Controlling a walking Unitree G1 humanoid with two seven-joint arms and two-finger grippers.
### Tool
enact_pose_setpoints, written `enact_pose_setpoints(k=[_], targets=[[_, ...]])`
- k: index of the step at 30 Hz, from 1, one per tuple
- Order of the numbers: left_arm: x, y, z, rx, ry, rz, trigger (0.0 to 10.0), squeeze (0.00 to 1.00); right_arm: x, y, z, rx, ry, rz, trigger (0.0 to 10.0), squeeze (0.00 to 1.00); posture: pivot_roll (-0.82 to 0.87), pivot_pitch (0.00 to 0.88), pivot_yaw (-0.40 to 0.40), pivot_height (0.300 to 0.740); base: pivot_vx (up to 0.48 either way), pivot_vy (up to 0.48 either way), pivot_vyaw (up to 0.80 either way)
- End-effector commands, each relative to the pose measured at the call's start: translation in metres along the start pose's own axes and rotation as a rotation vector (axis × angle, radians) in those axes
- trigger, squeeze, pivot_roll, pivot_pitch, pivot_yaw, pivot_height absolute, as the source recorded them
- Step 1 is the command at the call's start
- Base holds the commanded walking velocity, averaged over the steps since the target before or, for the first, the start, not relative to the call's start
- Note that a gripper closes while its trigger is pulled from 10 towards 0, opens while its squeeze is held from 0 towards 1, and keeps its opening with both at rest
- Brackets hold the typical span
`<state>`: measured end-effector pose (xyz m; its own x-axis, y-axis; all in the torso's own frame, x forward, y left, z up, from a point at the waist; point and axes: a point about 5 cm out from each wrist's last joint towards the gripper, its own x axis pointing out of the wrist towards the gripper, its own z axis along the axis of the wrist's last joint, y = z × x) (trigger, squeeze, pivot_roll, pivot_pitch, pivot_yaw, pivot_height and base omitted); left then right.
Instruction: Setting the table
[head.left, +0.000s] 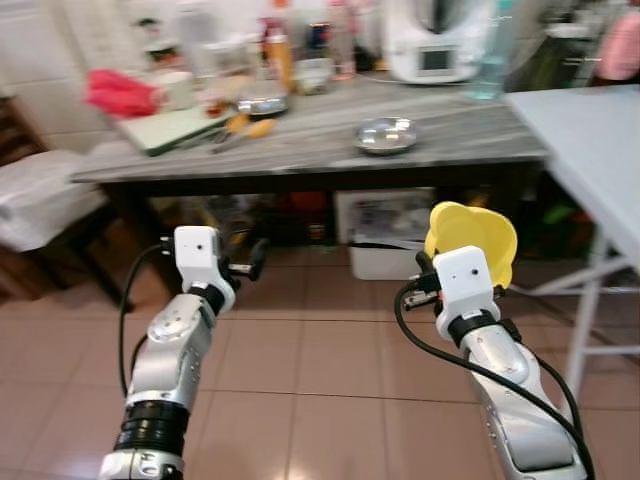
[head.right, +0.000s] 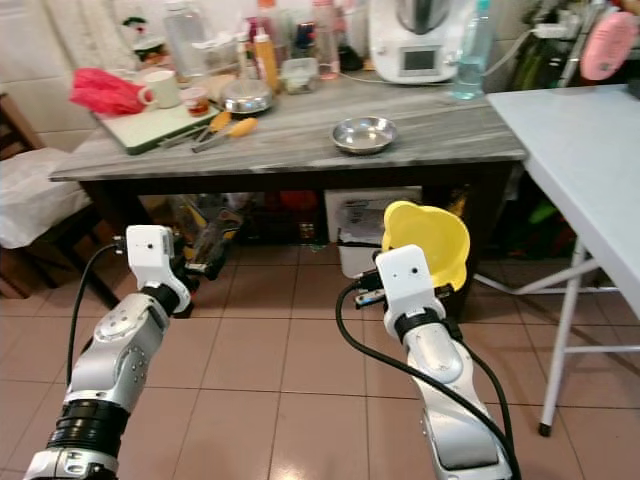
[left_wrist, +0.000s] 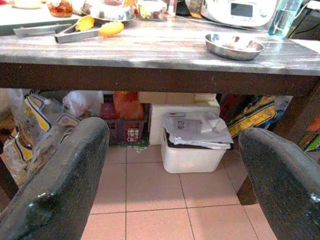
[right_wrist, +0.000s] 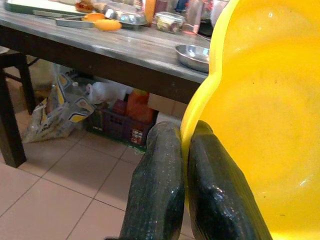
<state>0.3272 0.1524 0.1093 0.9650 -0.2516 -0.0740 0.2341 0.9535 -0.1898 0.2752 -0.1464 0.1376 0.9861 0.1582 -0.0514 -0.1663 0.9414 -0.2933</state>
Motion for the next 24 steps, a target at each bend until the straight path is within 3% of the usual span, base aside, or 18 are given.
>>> enact_pose_setpoints(k=[1, 9, 24], targets=[[0.001, -0.004, 0.003, 0.009, -0.014, -0.023, 10.0, 0.0, -0.001, -0.004, 0.004, -0.004, -0.021, -0.02, 10.0, 0.0, -0.11, 0.0, 0.11, 0.74, 0.0, 0.0, 0.0], [0.0, -0.015, 0.002, -0.018, -0.033, -0.067, 10.0, 0.0, 0.002, -0.004, 0.008, -0.026, -0.04, -0.011, 10.0, 0.0, -0.11, 0.0, 0.106, 0.74, 0.101, 0.0, 0.0], [0.001, -0.021, -0.001, -0.013, -0.026, -0.106, 10.0, 0.0, 0.004, -0.005, 0.007, -0.023, -0.034, -0.015, 10.0, 0.0, -0.12, 0.0, 0.105, 0.74, 0.408, 0.0, 0.0]])
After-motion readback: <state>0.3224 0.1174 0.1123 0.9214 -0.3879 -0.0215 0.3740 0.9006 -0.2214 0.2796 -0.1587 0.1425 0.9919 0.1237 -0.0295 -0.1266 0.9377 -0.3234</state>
